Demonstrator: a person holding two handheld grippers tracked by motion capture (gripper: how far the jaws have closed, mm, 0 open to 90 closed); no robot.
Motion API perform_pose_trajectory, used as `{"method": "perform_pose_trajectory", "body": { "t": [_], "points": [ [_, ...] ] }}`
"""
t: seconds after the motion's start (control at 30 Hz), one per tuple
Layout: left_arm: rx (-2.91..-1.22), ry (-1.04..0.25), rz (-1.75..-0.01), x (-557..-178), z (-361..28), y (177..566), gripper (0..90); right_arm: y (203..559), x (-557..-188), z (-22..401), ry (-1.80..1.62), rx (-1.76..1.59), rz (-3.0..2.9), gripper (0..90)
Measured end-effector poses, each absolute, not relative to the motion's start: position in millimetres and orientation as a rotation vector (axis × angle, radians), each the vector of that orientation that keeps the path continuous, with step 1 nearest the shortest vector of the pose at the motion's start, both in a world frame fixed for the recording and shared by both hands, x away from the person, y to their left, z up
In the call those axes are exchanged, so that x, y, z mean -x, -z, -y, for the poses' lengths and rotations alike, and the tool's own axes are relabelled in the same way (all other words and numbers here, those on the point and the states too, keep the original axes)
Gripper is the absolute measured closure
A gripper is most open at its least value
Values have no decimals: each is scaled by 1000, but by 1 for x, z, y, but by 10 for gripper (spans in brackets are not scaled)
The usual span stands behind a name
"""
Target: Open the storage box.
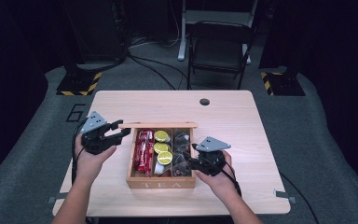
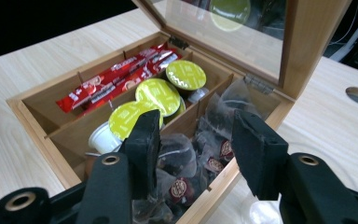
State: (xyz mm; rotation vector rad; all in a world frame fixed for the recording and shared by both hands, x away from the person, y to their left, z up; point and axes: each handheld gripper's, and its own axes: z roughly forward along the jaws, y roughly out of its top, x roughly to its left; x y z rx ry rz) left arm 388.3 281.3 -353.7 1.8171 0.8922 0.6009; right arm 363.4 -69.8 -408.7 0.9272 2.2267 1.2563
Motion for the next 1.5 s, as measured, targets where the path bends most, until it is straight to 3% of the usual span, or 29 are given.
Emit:
{"method": "perform_pose_trajectory", "body": {
  "t": [1.03,1.5],
  "points": [
    [-1819,-606,-892,-387,-281,354,564,460,-366,47,-1221,-942,-2416,487],
    [-1817,-605,-893,-387,-281,355,564,467,-363,39,-1191,-907,-2474,550]
  ]
}}
